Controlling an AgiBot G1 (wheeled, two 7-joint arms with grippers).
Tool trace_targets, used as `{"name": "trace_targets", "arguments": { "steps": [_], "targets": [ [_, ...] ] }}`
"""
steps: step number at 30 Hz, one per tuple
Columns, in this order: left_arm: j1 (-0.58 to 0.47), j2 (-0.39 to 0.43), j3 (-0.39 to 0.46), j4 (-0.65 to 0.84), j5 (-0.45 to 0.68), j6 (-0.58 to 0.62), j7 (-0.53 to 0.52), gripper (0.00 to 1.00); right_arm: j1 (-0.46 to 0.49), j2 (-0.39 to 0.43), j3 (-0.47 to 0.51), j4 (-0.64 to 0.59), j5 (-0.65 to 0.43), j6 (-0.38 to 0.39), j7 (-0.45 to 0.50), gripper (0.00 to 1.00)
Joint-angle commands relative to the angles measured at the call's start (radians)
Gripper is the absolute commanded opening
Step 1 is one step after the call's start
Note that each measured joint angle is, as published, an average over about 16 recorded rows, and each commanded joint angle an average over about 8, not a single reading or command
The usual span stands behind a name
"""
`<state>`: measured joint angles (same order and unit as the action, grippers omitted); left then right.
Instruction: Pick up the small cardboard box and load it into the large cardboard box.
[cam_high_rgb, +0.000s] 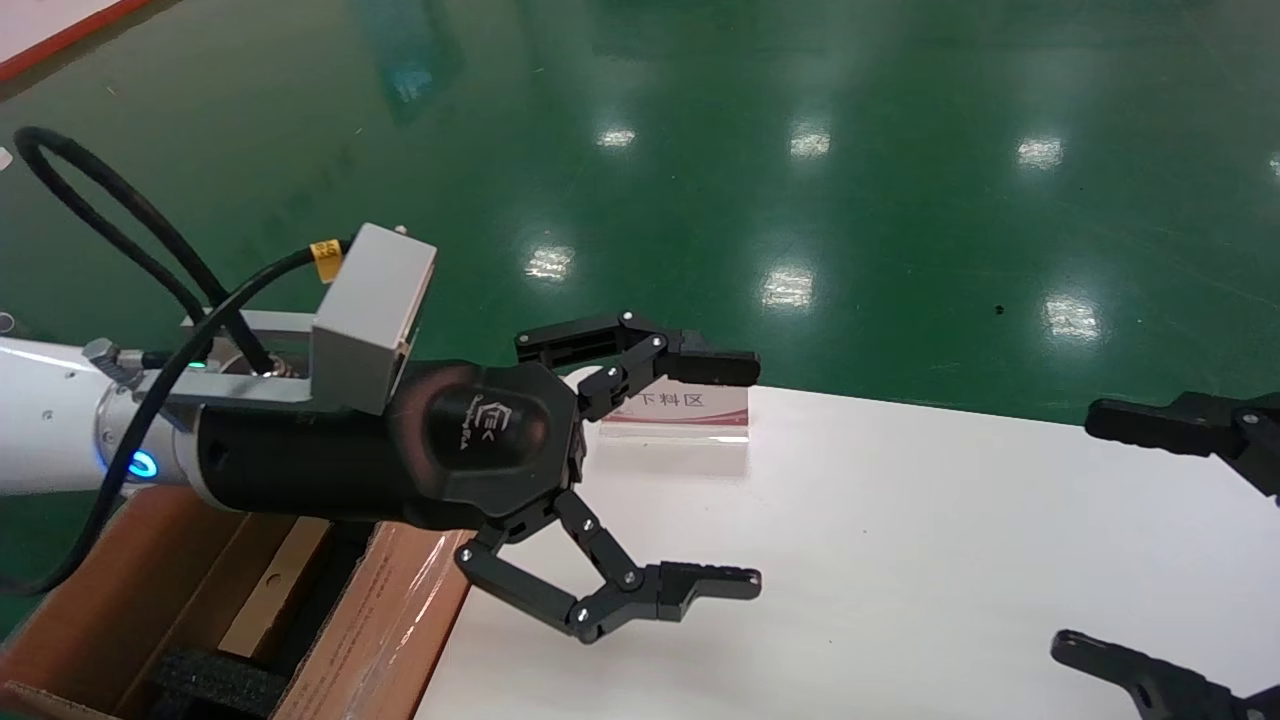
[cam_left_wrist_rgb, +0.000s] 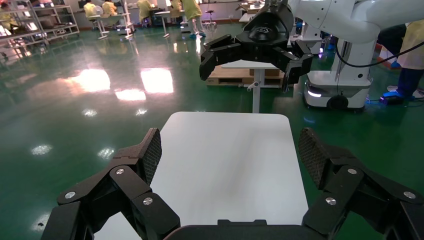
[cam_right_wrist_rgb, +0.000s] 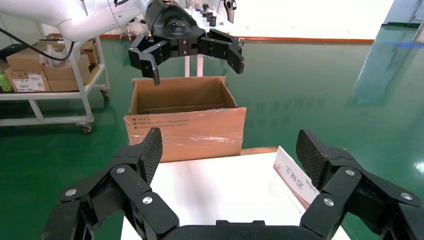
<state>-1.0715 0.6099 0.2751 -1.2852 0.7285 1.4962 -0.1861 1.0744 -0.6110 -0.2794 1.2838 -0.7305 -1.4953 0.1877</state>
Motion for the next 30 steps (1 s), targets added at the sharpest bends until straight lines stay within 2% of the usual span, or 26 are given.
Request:
{"name": "trace_targets", "arguments": {
  "steps": [1, 30],
  "targets": [
    [0.001, 0.0, -0.001, 0.0, 0.0, 0.0, 0.0, 1.0, 0.0, 0.0, 0.0, 0.0, 0.0, 0.0, 0.0, 0.0],
    [-0.003, 0.001, 0.005, 0.002, 0.001, -0.001, 0.0, 1.0, 0.0, 0.0, 0.0, 0.0, 0.0, 0.0, 0.0, 0.0]
  ]
}}
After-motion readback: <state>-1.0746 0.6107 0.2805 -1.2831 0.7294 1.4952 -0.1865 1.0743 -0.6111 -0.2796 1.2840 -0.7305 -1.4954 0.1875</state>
